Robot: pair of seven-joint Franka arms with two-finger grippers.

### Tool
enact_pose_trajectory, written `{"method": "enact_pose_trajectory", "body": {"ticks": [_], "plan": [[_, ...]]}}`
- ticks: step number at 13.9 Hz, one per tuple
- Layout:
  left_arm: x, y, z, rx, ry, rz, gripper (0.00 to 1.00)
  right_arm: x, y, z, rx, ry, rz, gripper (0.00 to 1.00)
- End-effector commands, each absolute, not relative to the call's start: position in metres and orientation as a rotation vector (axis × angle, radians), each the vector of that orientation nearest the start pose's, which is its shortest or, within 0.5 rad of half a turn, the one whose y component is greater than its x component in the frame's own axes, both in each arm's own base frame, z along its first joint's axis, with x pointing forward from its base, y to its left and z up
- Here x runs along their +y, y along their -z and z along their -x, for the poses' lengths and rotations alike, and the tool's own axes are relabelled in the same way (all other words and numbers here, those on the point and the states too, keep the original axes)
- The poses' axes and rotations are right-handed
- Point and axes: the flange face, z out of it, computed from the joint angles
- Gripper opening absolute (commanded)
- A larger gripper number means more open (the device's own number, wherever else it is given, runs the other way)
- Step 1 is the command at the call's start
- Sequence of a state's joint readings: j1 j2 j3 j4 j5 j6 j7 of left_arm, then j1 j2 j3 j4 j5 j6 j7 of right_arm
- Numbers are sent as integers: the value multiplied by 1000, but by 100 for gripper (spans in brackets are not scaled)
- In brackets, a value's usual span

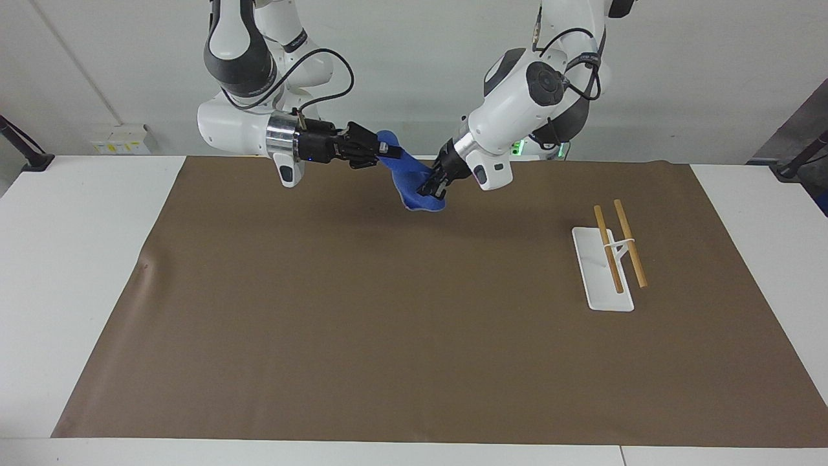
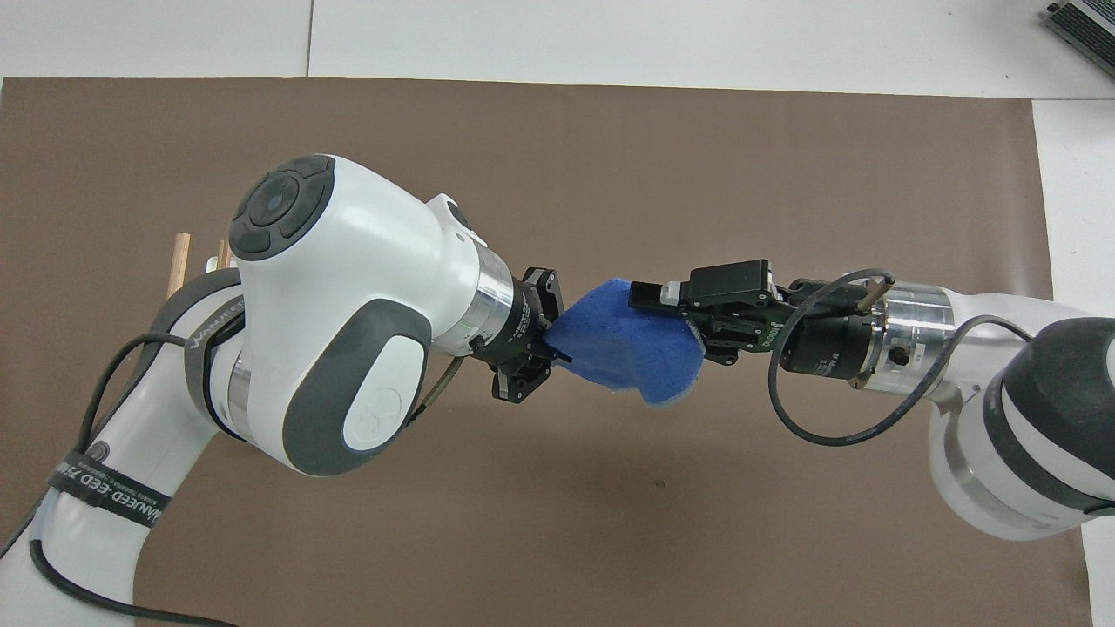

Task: Right arm passes towel to left arm to hang
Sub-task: 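Grasp the towel with the left gripper and open the right gripper, then move the towel with the left gripper while the right gripper withdraws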

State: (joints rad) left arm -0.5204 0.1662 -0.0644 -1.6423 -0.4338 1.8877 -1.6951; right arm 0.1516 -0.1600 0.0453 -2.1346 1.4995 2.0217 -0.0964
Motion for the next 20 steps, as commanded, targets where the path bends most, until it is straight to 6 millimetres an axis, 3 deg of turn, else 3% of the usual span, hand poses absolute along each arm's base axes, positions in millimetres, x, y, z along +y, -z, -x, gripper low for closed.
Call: {"method": "enact_pose_trajectory", "body": {"ticks": [1,6,11,15,18,20], "plan": [[-357,-533,-503,-1850,-535,2742,0,133,-539,-518,366,62,1927,100],[-338,-532,-513,-1779,-311,2752,0,81,-531,-524,299,151,2253,100],[-320,-542,-513,-1684,18,2728,0,47,-523,-535,158,299,2651,100],[-289,-546,-489,-1671,309,2661,0,18,-517,-537,55,324,2901,100],[-268,-526,-469,-1682,530,2646,0,7,-529,-543,71,324,3034,100],[-251,-515,-472,-1780,637,2579,0,7,-551,-543,103,269,3082,100]]}}
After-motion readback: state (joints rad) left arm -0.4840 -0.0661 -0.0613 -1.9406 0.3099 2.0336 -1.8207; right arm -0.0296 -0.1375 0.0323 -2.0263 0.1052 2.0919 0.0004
